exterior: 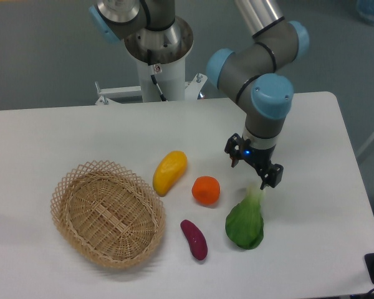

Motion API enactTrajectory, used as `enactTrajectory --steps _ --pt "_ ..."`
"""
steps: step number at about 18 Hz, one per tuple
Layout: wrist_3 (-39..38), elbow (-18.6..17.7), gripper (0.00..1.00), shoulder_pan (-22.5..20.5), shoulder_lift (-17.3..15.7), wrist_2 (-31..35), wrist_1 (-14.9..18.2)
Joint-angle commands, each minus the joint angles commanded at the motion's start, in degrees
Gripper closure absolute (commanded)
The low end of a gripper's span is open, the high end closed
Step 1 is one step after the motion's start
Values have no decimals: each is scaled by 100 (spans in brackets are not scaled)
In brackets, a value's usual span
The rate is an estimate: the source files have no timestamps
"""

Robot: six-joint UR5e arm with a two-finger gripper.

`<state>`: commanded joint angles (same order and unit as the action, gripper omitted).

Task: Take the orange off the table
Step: 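Move the open gripper over the orange and lower it, then close the gripper around the orange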

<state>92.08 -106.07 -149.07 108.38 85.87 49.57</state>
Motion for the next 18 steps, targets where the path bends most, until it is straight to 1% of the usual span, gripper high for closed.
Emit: enactTrajectory --steps 3,8,10,14,18 --pt "20 -133 0 176 -27 26 -18" --pt "73 -142 0 474 34 26 -26" --pt "91 -116 0 589 131 26 -35" --pt "91 -142 0 642 184 18 -307" --pt "161 -151 0 695 193 18 -308"
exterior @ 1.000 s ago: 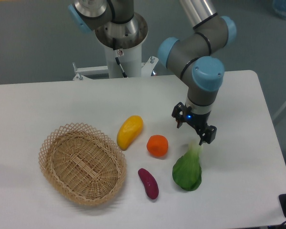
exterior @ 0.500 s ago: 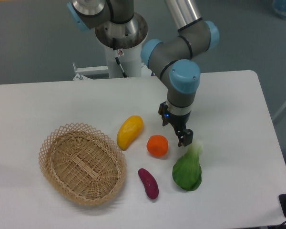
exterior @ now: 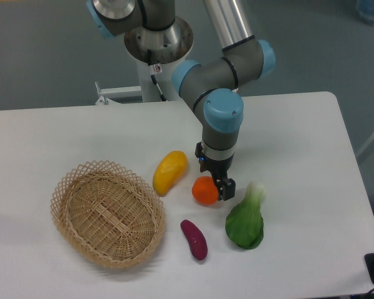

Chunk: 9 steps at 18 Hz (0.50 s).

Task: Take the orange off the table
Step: 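Close the gripper around the orange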

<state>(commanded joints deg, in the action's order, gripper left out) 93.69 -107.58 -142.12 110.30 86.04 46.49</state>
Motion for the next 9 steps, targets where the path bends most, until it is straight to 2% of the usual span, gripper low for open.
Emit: enactTrajectory --steps 5,9 --pt "96 -35 0 62 35 9 0" --pt "229 -220 1 70 70 26 -96"
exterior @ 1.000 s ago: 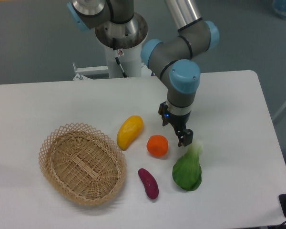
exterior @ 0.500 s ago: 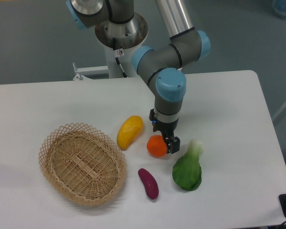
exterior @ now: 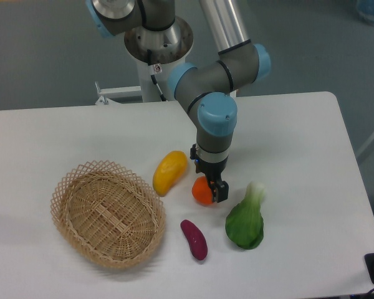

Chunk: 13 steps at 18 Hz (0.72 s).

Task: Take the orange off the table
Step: 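Close the gripper around the orange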

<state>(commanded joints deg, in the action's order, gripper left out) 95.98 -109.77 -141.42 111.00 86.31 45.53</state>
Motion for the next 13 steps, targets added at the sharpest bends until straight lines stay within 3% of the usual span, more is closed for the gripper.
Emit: enactTrajectory --steps 4,6,8,13 --pt "-9 -9 2 17 61 0 -176" --pt "-61 -18 12 79 123 9 -316" --pt "-105 -9 12 88 132 9 -404" --pt "-123 61 31 88 132 9 -396"
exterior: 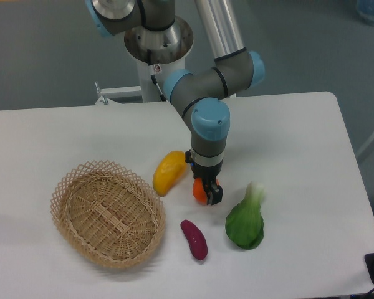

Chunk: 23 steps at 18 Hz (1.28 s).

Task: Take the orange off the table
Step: 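Close the gripper around the orange, then lift the held orange and carry it over the bok choy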

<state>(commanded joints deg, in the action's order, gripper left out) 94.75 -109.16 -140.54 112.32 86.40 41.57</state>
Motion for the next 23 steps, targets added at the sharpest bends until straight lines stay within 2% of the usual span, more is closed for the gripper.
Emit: enactTrajectory --steps 7,10,15,17,20,23 --pt "-614 62 52 0 -35 0 0" --pt "-720 88 54 0 -61 -9 0" --pt "-1134 536 51 -9 -79 0 105" --pt "-1160 711 50 -79 -105 0 263" --pt "-1327 1229 50 -202 -132 -18 948" --pt "-1581 1581 50 -290 -105 -18 1291"
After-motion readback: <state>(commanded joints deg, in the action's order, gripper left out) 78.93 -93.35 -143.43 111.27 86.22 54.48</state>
